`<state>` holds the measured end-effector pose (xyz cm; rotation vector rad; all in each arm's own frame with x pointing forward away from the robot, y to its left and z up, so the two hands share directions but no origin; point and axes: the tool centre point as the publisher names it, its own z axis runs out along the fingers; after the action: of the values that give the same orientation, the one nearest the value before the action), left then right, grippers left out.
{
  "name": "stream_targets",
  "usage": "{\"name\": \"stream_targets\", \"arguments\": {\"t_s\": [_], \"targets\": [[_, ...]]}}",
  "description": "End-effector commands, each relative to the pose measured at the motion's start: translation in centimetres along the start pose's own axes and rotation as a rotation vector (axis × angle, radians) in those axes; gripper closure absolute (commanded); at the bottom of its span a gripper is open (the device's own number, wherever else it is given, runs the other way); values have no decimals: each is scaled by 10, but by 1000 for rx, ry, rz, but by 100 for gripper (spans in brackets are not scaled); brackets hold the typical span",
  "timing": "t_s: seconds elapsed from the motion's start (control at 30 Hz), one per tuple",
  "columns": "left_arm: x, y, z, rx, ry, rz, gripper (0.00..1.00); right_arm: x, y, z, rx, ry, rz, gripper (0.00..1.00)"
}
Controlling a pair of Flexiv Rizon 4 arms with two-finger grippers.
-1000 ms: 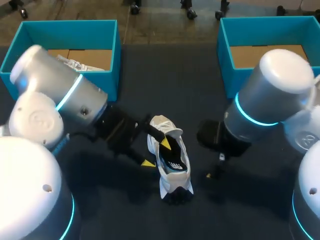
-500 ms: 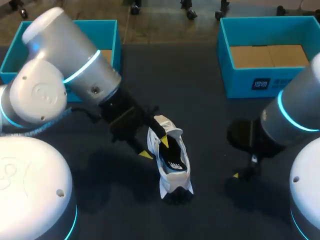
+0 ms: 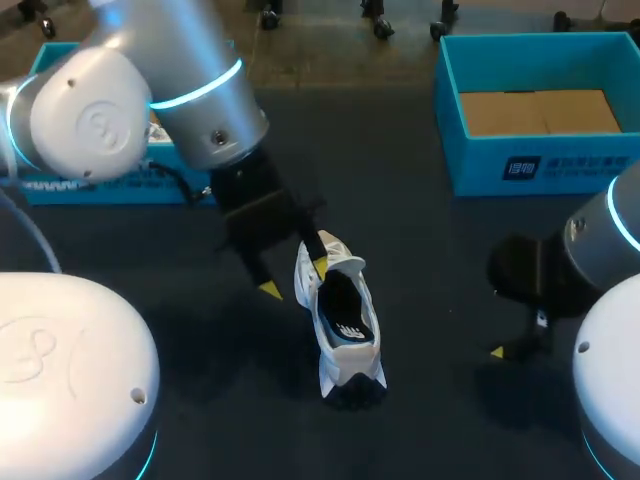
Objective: Take the shoe out of the shoebox, open the shoe tongue, remove and reinsert the insole, then place the shoe into the shoebox
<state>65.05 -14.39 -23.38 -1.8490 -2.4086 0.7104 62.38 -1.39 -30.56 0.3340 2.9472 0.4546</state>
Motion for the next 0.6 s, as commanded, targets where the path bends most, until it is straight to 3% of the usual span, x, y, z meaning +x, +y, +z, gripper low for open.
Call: {"name": "stream_targets", "arguments": {"t_s": [0.03, 0.17, 0.2, 0.23, 0.6], "targets": [[4, 0, 3, -17, 35, 12, 52, 3, -2, -2, -3, -4, 0, 0], [9, -1, 0, -29, 49, 39, 67, 3, -2, -2, -3, -4, 0, 0], [10, -1, -1, -37, 62, 45, 92, 3, -2, -2, -3, -4, 0, 0], [11, -1, -1, -41, 72, 51, 100, 3, -2, -2, -3, -4, 0, 0], [12, 0, -2, -24, 52, 57, 100, 3, -2, -2, -3, -4, 0, 0]]}}
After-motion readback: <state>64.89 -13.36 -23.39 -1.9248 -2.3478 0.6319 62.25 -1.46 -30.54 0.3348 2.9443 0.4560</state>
